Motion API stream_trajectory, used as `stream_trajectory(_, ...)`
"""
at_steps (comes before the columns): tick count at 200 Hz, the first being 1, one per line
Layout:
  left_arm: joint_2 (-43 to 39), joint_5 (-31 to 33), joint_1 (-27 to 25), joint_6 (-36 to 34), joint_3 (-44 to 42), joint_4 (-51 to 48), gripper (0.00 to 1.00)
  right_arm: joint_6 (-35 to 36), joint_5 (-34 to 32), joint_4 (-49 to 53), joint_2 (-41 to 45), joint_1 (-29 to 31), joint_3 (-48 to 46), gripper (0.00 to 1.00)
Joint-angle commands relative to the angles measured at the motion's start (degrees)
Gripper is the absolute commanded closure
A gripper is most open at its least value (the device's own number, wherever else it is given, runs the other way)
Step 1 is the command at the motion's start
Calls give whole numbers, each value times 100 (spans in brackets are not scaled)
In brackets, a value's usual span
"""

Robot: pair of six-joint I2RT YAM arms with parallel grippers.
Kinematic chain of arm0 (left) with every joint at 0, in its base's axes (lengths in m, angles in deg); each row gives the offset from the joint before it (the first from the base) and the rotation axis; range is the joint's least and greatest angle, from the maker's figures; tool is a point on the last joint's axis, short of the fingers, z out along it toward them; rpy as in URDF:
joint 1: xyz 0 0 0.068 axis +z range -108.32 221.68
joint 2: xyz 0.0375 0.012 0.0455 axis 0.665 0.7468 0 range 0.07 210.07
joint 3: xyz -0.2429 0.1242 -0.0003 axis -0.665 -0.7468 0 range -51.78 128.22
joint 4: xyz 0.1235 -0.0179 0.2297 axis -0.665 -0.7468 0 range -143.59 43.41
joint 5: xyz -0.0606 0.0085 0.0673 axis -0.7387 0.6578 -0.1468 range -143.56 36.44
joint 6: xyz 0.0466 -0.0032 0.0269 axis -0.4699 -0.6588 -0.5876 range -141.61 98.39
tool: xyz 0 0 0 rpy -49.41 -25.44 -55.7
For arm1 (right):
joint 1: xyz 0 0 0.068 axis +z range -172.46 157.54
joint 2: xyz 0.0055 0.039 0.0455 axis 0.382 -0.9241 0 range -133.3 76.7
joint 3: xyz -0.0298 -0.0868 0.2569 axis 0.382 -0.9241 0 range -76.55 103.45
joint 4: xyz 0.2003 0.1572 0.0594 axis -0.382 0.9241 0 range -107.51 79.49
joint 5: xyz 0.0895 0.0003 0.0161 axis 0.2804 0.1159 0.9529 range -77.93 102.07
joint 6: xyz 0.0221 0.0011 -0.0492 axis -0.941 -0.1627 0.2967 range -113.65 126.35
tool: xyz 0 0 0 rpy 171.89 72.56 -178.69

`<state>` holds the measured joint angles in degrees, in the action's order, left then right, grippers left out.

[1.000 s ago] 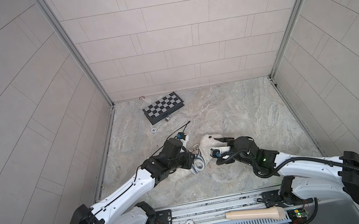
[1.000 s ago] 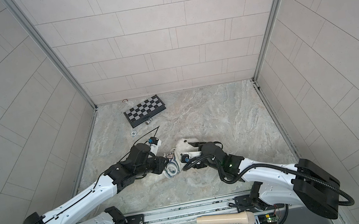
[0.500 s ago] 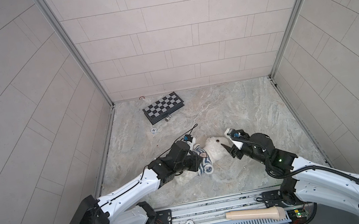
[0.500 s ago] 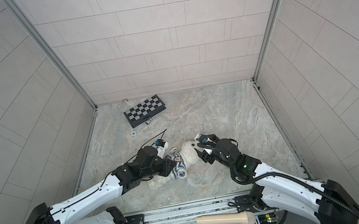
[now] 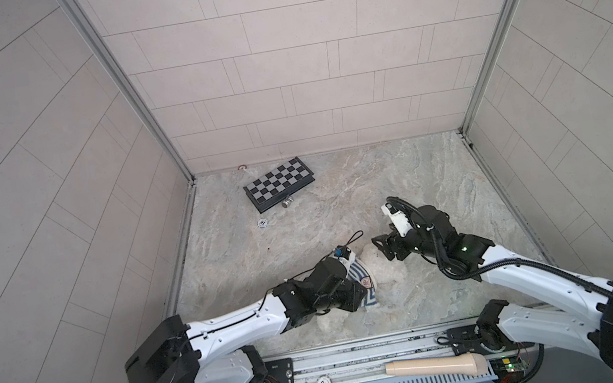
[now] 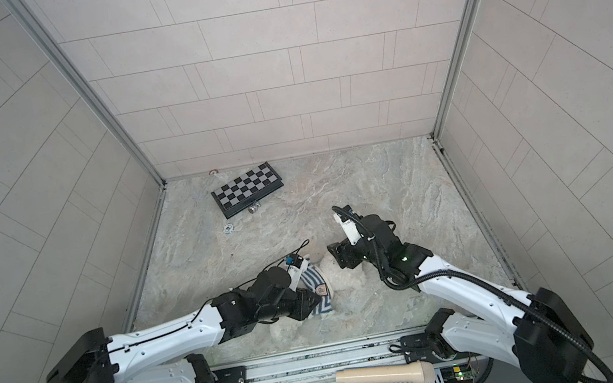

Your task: Dress the teddy bear

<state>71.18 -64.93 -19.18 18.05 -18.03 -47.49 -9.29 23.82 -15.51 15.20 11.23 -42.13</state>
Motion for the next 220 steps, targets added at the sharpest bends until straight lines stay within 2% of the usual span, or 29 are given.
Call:
stream_trajectory(1, -59, 160, -40, 129, -92, 90, 67, -155, 470, 171, -431, -19, 74, 18)
stream_trajectory(46, -134, 197, -40, 24, -128, -94, 66, -141, 1021, -108, -1253, -13, 74, 10)
stream_trajectory(87, -88, 189, -40, 108, -175, 60, 67, -115, 1145, -80, -1669, -19, 251, 10)
stream_trajectory(108, -170, 197, -40, 110, -166, 26, 67, -67, 1113, -52, -1602, -17, 224, 15)
stream_trajectory(131, -344, 254, -40, 56, -104, -100, 65, 102, 1025, 13, -1431, -16, 223, 31)
stream_trajectory(153, -570, 311, -32, -77, 32, -332, 60, 366, 1038, -1, -1282, -19, 224, 40)
stream_trajectory(186, -972, 285, 161, -316, 258, -867, 53, 769, 1049, -55, -1139, -14, 281, 43)
stream_trajectory(220, -1489, 45, 730, -549, 350, -1355, 50, 1091, 993, 71, -1132, -12, 423, 45)
